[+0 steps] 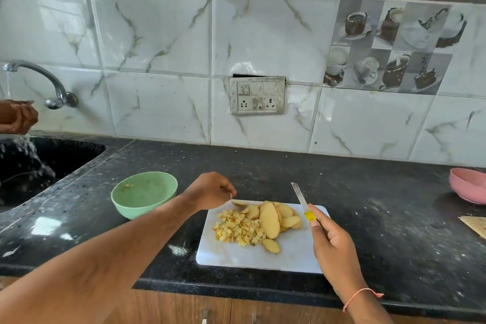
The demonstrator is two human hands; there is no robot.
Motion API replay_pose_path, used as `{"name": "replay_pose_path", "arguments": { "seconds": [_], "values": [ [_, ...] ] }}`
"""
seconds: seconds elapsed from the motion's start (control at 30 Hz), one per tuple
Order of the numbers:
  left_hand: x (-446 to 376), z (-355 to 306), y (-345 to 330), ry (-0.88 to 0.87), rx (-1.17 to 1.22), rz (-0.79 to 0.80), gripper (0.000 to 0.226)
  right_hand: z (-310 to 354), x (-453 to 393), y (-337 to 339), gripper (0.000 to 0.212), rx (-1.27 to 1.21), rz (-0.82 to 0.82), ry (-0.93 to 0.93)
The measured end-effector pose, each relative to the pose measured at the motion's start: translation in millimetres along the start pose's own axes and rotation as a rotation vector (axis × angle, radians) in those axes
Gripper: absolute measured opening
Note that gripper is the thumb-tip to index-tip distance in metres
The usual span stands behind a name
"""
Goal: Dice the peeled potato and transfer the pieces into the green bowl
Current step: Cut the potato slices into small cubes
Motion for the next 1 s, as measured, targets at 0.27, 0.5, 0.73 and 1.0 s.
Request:
{"name": "replay_pose_path", "arguments": {
  "seconds": [0.27, 0.5, 0.73, 1.0],
  "values": [
    [4, 6, -8, -0.063, -0.046, 0.069, 0.044, 9, 4, -1, 0.037, 0.049, -0.006, 0.035],
    [-4, -33, -27, -0.188, -0.331, 0.166, 0.039, 10, 3, -2, 0.038, 0.058, 0.006, 0.039],
    [-6, -12, -15, -0.066, -0.241, 0.021, 0.028, 12, 2, -2, 0.038, 0.065, 0.010, 0.050],
    [63, 48, 9, 0.086, 0.553, -0.237, 0.007, 16, 3, -1, 0.039, 0.100, 0.025, 0.056]
  ]
}}
Point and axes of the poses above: each hand's wrist, its own x-axis away from the middle knuckle, its own y-axis out of the back of the hand, z = x × y, the point moved 9 cm from there along -x, towards the middle knuckle, and after that the axes turned 7 degrees about y, right-handed, at the moved point
